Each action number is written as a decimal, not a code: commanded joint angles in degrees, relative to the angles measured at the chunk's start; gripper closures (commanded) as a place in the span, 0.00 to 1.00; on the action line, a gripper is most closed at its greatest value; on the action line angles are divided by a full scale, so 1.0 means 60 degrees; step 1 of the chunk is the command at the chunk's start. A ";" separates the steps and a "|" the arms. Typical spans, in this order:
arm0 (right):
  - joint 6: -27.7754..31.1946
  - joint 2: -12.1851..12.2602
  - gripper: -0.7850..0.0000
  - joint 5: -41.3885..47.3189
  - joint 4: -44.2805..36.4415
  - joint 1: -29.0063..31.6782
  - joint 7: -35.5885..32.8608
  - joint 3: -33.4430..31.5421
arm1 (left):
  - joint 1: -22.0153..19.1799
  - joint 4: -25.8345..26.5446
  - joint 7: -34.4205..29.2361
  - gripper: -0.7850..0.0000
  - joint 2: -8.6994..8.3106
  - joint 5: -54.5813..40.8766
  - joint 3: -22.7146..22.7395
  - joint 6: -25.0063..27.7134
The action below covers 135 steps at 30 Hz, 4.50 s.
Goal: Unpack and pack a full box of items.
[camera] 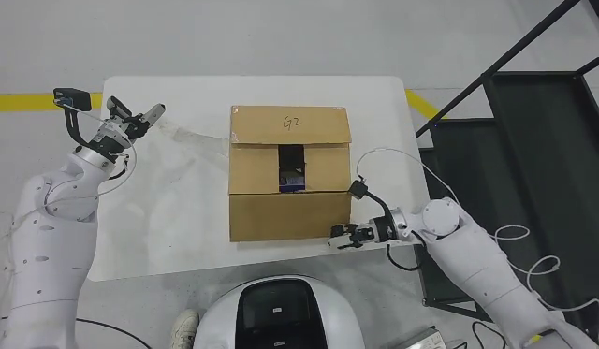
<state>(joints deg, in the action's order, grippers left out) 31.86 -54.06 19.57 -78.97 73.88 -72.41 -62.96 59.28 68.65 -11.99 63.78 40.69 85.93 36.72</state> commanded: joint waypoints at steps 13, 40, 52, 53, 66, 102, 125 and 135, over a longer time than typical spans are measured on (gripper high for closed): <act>-0.0093 -0.0089 0.00 -0.1611 0.0233 -0.0177 0.1996 0.0166 | 0.0000 0.0000 0.0000 0.00 0.0000 0.0000 0.0000 0.0000; -0.0623 0.0236 0.00 0.2411 0.0874 -0.0490 0.1427 -0.2319 | -0.0022 0.0377 -0.0819 0.00 0.0052 -0.1584 -0.0738 0.1843; -0.0644 0.0307 0.00 0.2505 0.1005 0.0000 0.1851 -0.3009 | -0.0461 -0.0029 -0.2837 0.00 0.0102 -0.5092 -0.2267 0.3547; -0.0647 0.0305 0.00 0.2496 0.0990 0.0022 0.1875 -0.3027 | -0.0541 -0.0058 -0.3042 0.00 0.0097 -0.5408 -0.2373 0.3547; -0.0657 0.0300 0.00 0.2481 0.0976 0.0063 0.1905 -0.3040 | -0.0909 -0.0226 -0.3836 0.00 0.0092 -0.6652 -0.2850 0.3547; -0.0657 0.0300 0.00 0.2481 0.0976 0.0063 0.1905 -0.3040 | -0.1706 -0.2010 -0.7499 0.00 0.0201 -1.0861 -0.5397 0.1251; -0.0657 0.0300 0.00 0.2481 0.0976 0.0063 0.1905 -0.3040 | -0.4295 -0.5013 -0.5424 0.00 0.1606 -1.1902 -0.6463 0.0659; -0.0657 0.0300 0.00 0.2481 0.0976 0.0063 0.1905 -0.3040 | -0.5049 -0.6870 -0.4233 0.00 0.2598 -1.2178 -0.7060 0.0547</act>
<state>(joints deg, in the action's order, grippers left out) 27.93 -52.26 34.46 -73.12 74.26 -60.99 -81.20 29.28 28.43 -37.76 78.81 -31.27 43.49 40.04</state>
